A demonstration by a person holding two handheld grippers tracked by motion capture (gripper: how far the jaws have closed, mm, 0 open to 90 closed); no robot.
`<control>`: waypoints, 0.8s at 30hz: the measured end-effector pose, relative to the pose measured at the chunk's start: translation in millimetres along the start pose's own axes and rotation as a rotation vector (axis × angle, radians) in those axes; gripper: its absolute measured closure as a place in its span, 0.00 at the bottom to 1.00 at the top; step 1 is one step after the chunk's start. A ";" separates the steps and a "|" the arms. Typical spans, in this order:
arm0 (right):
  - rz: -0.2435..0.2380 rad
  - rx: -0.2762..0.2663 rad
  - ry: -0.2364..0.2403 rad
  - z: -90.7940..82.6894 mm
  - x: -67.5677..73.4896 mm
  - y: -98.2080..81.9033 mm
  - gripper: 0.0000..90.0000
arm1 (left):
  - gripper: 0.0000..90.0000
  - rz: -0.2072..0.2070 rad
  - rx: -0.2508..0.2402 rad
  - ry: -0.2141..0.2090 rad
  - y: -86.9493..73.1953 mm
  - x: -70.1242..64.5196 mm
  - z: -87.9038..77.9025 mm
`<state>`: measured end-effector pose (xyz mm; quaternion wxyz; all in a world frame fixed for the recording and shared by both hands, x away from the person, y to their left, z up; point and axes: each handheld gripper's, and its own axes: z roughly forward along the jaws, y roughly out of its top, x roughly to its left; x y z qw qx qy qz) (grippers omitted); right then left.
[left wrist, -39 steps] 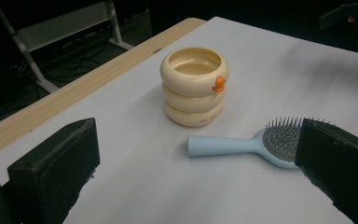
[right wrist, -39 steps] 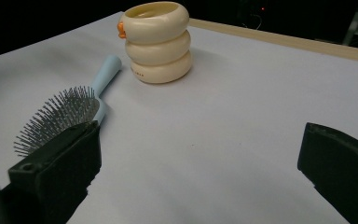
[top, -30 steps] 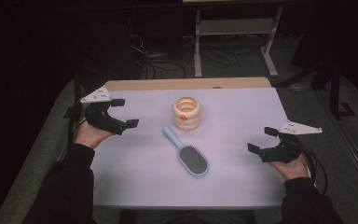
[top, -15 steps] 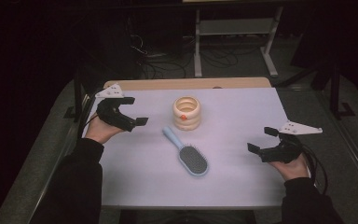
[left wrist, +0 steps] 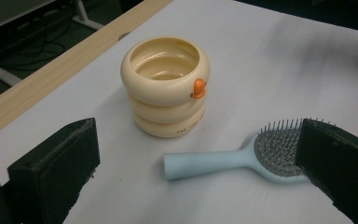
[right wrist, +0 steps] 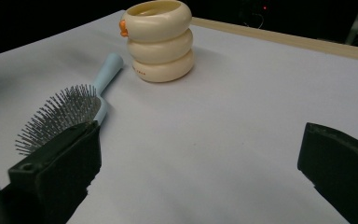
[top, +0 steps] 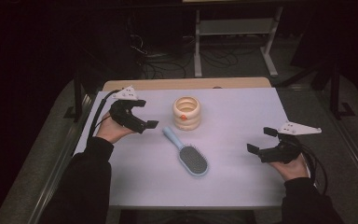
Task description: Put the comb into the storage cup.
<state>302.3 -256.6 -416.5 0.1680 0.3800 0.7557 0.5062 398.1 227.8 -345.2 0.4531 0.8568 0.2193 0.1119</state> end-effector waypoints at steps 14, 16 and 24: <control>-0.006 0.012 0.002 1.0 0.9 -0.2 0.00 | 0.00 -0.006 0.016 -0.023 0.0 1.4 18.8; -0.009 0.010 0.000 0.9 0.9 -0.2 0.00 | 0.00 -0.010 0.021 -0.027 -0.7 1.9 21.6; -0.009 0.008 -0.001 0.7 1.0 -0.1 0.00 | 0.00 -0.003 0.031 -0.039 -1.4 1.5 31.1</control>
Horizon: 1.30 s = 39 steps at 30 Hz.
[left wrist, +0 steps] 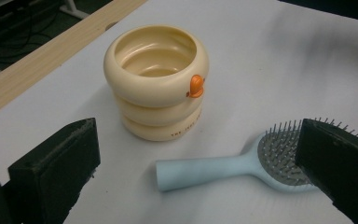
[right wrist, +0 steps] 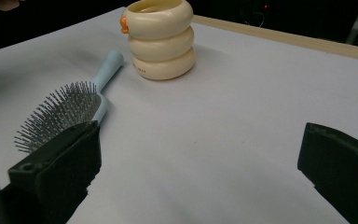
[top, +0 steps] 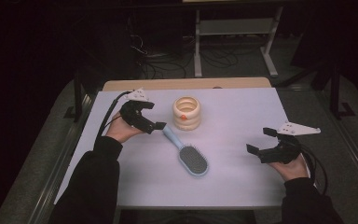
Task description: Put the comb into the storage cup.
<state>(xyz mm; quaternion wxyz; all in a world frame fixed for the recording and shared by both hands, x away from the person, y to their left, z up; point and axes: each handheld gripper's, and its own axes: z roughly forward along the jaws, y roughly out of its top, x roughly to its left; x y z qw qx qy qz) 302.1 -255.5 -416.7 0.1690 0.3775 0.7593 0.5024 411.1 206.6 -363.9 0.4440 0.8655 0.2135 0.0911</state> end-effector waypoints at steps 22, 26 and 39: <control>-0.001 0.005 0.001 0.3 -0.3 -0.4 0.00 | 0.07 -0.009 0.035 -0.002 -4.1 6.5 25.0; -0.002 0.005 0.002 0.3 -0.2 -0.3 0.00 | 0.15 -0.010 0.045 0.012 -6.5 8.7 29.4; -0.001 0.007 0.002 0.5 -0.3 -0.5 0.00 | 0.47 0.017 0.106 0.017 -10.5 4.4 44.0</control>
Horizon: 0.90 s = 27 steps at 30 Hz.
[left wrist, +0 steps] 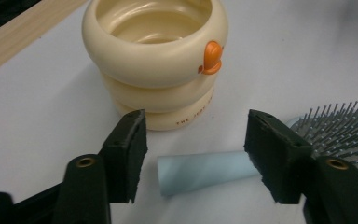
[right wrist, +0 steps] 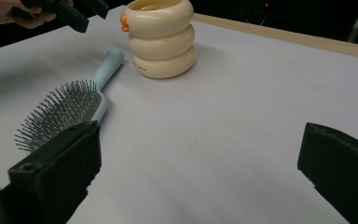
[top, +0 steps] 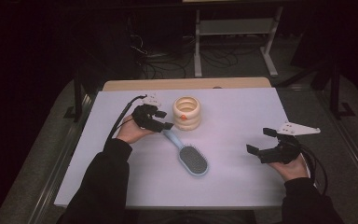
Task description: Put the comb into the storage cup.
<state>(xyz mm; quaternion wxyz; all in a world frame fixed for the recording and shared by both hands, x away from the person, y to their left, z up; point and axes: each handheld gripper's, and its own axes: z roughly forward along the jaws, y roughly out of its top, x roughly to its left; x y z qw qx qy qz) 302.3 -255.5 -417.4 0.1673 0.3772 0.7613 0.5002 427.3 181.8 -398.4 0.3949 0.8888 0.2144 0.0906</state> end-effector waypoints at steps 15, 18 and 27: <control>0.005 0.009 0.004 0.8 0.0 -0.5 0.00 | 0.72 0.022 0.057 0.029 -4.1 -2.3 18.9; 0.005 0.016 0.008 1.4 0.1 -0.6 0.00 | 0.77 0.035 0.060 0.037 -4.6 -3.0 21.6; 0.007 0.016 0.011 1.5 0.0 -0.8 0.00 | 0.94 -0.002 0.073 0.043 -6.0 0.2 31.5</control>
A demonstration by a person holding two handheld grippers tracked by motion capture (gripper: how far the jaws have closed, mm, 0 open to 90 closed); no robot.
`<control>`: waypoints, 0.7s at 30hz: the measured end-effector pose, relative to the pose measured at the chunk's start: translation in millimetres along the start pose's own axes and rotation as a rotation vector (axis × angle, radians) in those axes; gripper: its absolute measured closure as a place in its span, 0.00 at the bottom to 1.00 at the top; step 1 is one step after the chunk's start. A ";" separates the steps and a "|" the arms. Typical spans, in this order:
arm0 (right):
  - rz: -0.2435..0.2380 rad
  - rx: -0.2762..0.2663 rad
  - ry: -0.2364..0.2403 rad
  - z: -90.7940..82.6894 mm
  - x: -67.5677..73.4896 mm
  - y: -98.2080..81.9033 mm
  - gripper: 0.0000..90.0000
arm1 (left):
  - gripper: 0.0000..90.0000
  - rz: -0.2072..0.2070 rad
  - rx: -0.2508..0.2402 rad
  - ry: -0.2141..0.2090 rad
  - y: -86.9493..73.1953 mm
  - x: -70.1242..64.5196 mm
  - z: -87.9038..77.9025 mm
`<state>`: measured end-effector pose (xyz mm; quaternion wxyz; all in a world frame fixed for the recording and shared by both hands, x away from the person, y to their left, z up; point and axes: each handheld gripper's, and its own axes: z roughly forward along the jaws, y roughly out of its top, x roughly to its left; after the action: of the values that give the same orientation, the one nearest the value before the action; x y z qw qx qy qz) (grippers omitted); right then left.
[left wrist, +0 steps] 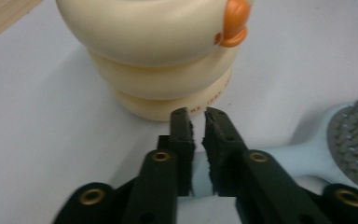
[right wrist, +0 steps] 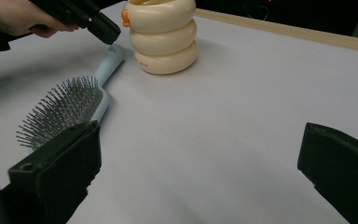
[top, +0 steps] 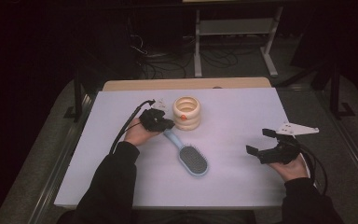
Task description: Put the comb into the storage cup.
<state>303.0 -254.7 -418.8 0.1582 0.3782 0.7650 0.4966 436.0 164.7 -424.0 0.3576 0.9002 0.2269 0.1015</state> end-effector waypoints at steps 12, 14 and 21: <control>0.001 0.008 0.015 1.0 -0.1 -0.3 0.00 | 1.00 -0.040 0.032 -0.003 -4.4 6.0 9.2; 0.001 0.010 0.018 1.2 -0.2 -0.3 0.00 | 1.00 -0.038 0.036 -0.005 -4.8 6.7 10.6; 0.004 0.004 0.015 0.2 -0.2 -0.1 0.00 | 1.00 -0.056 0.033 -0.015 -7.4 8.1 14.9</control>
<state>303.2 -254.8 -419.0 0.1508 0.3764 0.7663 0.4984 445.7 164.4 -439.7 0.3470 0.9000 0.2510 0.0807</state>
